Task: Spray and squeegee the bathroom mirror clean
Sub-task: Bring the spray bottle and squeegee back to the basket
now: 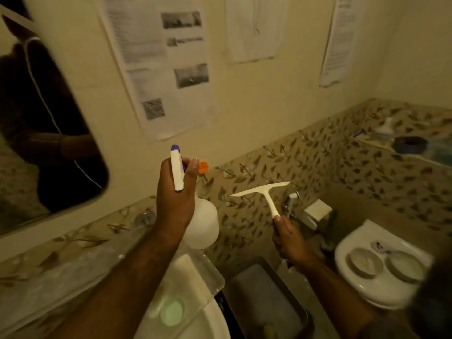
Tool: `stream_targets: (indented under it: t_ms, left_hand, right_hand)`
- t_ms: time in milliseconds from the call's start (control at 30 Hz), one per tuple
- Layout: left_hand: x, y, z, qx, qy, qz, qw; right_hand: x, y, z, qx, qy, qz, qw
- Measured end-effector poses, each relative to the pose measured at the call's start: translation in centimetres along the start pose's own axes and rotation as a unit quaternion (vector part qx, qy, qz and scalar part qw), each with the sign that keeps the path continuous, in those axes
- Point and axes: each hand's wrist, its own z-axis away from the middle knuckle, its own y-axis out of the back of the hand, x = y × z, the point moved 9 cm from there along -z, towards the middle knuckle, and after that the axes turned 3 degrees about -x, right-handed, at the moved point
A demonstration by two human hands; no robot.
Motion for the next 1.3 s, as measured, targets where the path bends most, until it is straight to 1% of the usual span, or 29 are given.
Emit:
stream_targets:
  t_ms: [167, 300, 500, 600, 667, 767, 867, 1000, 1067, 1133, 1233, 1300]
  left_hand:
    - [-5.5, -9.0, 2.2, -0.037, 0.022, -0.005, 0.999]
    - [-11.8, -14.7, 5.1, -0.068, 0.065, -0.018, 0.995]
    - [-21.4, -19.4, 10.2, -0.057, 0.107, -0.110, 0.986]
    - [-26.7, -21.2, 13.0, -0.063, 0.145, -0.149, 0.976]
    - [-30.0, -22.3, 14.6, -0.069, 0.157, -0.184, 0.968]
    - [-34.7, -23.8, 16.7, -0.102, 0.173, -0.253, 0.947]
    - [-38.8, -25.3, 18.9, -0.164, 0.189, -0.327, 0.912]
    - [-42.5, -26.3, 21.3, -0.200, 0.183, -0.420, 0.866]
    - [-44.1, -26.4, 21.9, -0.209, 0.189, -0.439, 0.853]
    - [-45.7, -26.3, 22.3, -0.210, 0.203, -0.429, 0.854]
    - [-47.4, -25.9, 22.8, -0.182, 0.211, -0.397, 0.874]
    - [-48.4, -25.5, 23.2, -0.169, 0.224, -0.382, 0.881]
  right_hand:
    - [8.3, 3.3, -1.5, -0.005, -0.077, 0.012, 0.997]
    - [15.3, 5.1, -2.9, -0.014, -0.132, -0.013, 0.991]
    - [25.7, 6.0, -4.6, -0.055, -0.175, 0.055, 0.981]
    - [30.9, 5.4, -5.0, -0.076, -0.217, 0.053, 0.972]
    - [33.7, 4.7, -5.6, -0.089, -0.226, 0.056, 0.968]
    - [36.9, 3.5, -6.7, -0.110, -0.241, 0.066, 0.962]
    - [39.7, 2.6, -7.5, -0.115, -0.259, 0.071, 0.956]
    - [42.6, 2.1, -8.1, -0.104, -0.271, 0.064, 0.955]
    - [44.1, 2.2, -8.3, -0.095, -0.279, 0.065, 0.953]
    - [45.4, 2.5, -8.5, -0.090, -0.290, 0.059, 0.951]
    - [46.9, 2.7, -8.8, -0.096, -0.301, 0.055, 0.947]
    - [47.6, 2.6, -8.9, -0.100, -0.305, 0.055, 0.945]
